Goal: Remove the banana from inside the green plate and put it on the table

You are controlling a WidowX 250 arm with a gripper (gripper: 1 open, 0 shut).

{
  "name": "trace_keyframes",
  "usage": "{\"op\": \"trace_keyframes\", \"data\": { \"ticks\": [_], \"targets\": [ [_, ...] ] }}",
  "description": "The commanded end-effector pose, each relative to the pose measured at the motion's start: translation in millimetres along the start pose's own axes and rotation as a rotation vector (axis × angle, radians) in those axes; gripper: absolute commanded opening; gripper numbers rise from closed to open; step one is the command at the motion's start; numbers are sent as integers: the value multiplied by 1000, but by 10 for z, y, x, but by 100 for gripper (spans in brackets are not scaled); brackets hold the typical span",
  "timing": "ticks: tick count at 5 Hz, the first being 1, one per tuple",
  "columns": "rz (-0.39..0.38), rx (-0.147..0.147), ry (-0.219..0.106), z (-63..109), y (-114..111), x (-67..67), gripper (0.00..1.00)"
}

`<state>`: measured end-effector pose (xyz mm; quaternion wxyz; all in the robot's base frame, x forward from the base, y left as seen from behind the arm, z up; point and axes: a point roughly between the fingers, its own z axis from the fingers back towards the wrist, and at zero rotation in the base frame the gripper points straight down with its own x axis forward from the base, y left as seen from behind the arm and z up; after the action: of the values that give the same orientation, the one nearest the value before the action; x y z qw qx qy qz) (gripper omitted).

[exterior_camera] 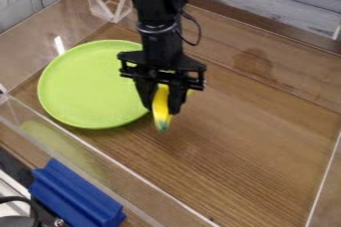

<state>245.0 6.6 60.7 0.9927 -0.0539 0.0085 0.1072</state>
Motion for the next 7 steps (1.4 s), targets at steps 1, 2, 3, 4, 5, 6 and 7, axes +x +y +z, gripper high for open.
{"op": "trace_keyframes", "data": {
  "ticks": [1,2,3,4,5,6,7],
  "targets": [
    [-24,-8,-33,19,-92,42,0],
    [-40,-9,-26,-50,-154,34,0],
    [-51,-10,-20,-102,-178,29,100],
    [-53,-23,-12,-62,-200,31,100],
    [-58,-32,-10,-55,-211,56,100],
    [-64,-41,-7,-42,-221,76,100],
    [-76,-62,-23,69,-250,100,100]
  ]
}}
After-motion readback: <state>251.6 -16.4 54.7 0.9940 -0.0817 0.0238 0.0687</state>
